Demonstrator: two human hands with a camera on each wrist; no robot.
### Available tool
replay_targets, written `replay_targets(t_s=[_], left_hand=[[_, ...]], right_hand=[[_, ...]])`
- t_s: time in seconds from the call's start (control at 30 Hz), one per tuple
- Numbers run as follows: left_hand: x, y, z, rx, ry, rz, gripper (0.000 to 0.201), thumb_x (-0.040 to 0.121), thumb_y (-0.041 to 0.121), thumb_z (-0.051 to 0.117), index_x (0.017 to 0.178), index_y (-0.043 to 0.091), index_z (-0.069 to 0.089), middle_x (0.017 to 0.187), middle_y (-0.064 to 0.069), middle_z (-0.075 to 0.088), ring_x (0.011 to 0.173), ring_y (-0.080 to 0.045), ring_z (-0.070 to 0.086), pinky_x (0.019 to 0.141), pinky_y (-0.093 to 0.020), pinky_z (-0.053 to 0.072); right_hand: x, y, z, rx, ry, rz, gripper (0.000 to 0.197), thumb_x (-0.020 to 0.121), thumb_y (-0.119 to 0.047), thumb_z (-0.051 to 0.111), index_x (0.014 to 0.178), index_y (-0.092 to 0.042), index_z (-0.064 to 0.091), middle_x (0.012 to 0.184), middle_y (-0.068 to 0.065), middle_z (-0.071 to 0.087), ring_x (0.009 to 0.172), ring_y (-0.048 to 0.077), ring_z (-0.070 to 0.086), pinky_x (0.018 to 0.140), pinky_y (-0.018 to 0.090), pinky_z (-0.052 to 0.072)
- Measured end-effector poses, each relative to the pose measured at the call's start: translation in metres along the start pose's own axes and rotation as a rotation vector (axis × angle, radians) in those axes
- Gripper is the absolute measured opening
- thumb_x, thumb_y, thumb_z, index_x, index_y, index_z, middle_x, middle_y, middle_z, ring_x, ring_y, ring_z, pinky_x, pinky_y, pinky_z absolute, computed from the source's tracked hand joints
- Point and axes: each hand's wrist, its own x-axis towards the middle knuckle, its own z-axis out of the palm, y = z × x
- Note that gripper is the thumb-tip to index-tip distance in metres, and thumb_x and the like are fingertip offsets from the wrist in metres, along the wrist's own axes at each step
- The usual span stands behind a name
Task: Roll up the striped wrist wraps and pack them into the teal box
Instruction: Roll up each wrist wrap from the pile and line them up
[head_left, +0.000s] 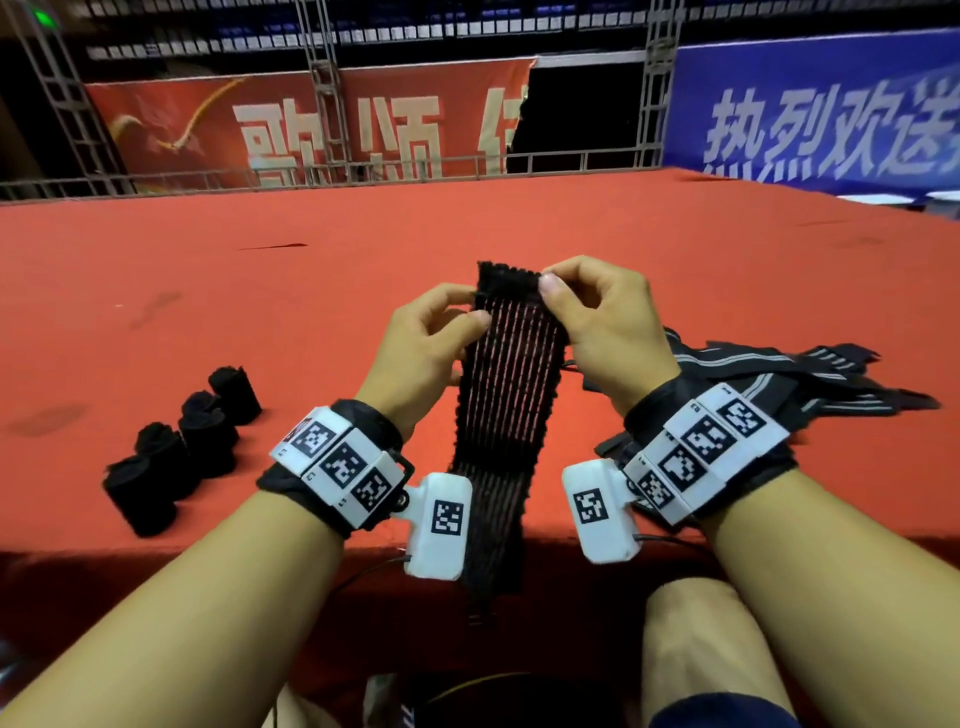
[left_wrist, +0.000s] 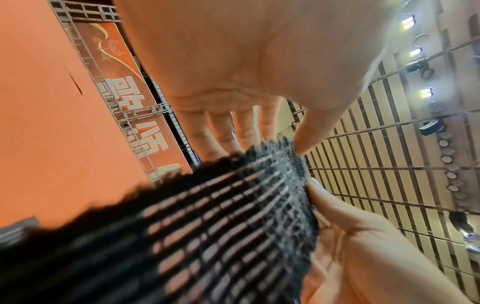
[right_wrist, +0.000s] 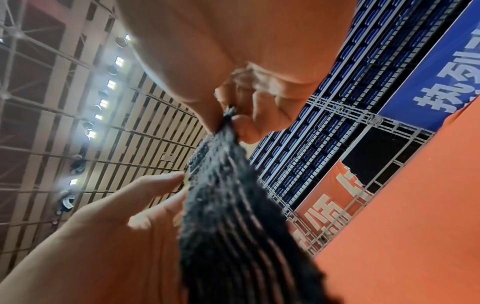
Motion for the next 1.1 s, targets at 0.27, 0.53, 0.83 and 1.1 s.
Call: replay_targets(t_s=[0.27,0.53,0.83,1.1], left_hand=[[0.004,-0.037,-0.002,0.036,-0.017,-0.115,0.014,0.102,0.012,0.057,0.090,0.012,0.066,0.063,0.002,0.056,0.044,-0.009,0.049,0.039,-0.023,0.045],[0.029,-0.124,-0.017,0.225,-0.099,-0.302,0.019,0.101,0.018,0.060,0.086,0.010,0.069,0.051,0.003,0.052,0.039,-0.012,0.042,0.039,-0.022,0.033],[0.101,-0.196,-0.040,0.199,-0.021,-0.421,0.014,0.094,0.011,0.069,0.082,0.006,0.065,0.055,0.001,0.054,0.041,-0.004,0.042,0.040,-0.014,0.032],[0.165,-0.277,-0.043,0.249,0.033,-0.592,0.016,0.093,0.020,0.072,0.079,0.014,0.067,0.042,0.004,0.053,0.033,-0.008,0.044,0.039,-0.019,0.037]], right_hand=[[-0.010,0.044,0.018,0.017,-0.079,0.205,0.016,0.083,-0.031,0.080,0.081,-0.018,0.072,0.067,-0.001,0.069,0.063,0.010,0.064,0.064,0.031,0.056],[-0.015,0.111,0.039,0.070,-0.438,0.520,0.007,0.093,-0.004,0.069,0.094,0.003,0.067,0.049,-0.004,0.056,0.039,0.004,0.046,0.042,0.015,0.036],[0.041,0.197,0.089,0.010,-0.319,0.641,0.016,0.088,-0.008,0.075,0.075,-0.013,0.067,0.057,0.000,0.060,0.046,0.007,0.052,0.052,0.023,0.043],[0.075,0.272,0.127,-0.057,-0.261,0.848,0.026,0.087,-0.010,0.076,0.071,-0.016,0.057,0.053,0.001,0.055,0.044,0.011,0.048,0.047,0.025,0.042]])
